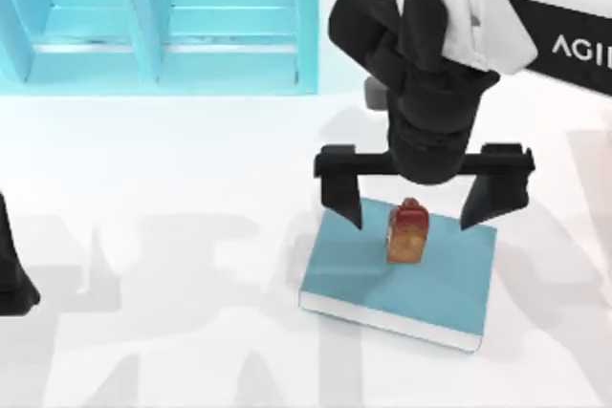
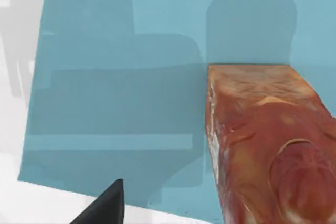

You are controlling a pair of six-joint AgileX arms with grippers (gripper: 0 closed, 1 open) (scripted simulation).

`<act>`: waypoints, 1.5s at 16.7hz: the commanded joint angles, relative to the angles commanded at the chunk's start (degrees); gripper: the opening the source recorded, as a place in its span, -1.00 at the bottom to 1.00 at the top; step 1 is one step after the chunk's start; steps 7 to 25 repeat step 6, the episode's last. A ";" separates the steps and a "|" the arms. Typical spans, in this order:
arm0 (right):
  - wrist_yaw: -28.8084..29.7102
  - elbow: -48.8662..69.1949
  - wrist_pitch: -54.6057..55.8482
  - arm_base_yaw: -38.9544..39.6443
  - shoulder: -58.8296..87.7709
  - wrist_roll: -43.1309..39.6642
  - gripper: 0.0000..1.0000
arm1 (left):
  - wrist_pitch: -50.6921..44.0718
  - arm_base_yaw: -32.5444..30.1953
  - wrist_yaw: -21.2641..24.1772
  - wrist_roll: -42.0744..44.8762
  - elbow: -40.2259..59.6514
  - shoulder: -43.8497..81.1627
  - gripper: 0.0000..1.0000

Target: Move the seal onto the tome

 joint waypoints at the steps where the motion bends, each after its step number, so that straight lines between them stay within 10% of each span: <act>1: 0.00 0.60 -0.67 0.01 -0.08 -0.02 1.00 | 0.00 0.00 0.00 0.00 0.00 0.00 1.00; 25: 0.04 3.20 -3.58 -0.08 -0.58 -0.08 1.00 | 0.00 0.00 0.00 0.00 0.00 0.00 1.00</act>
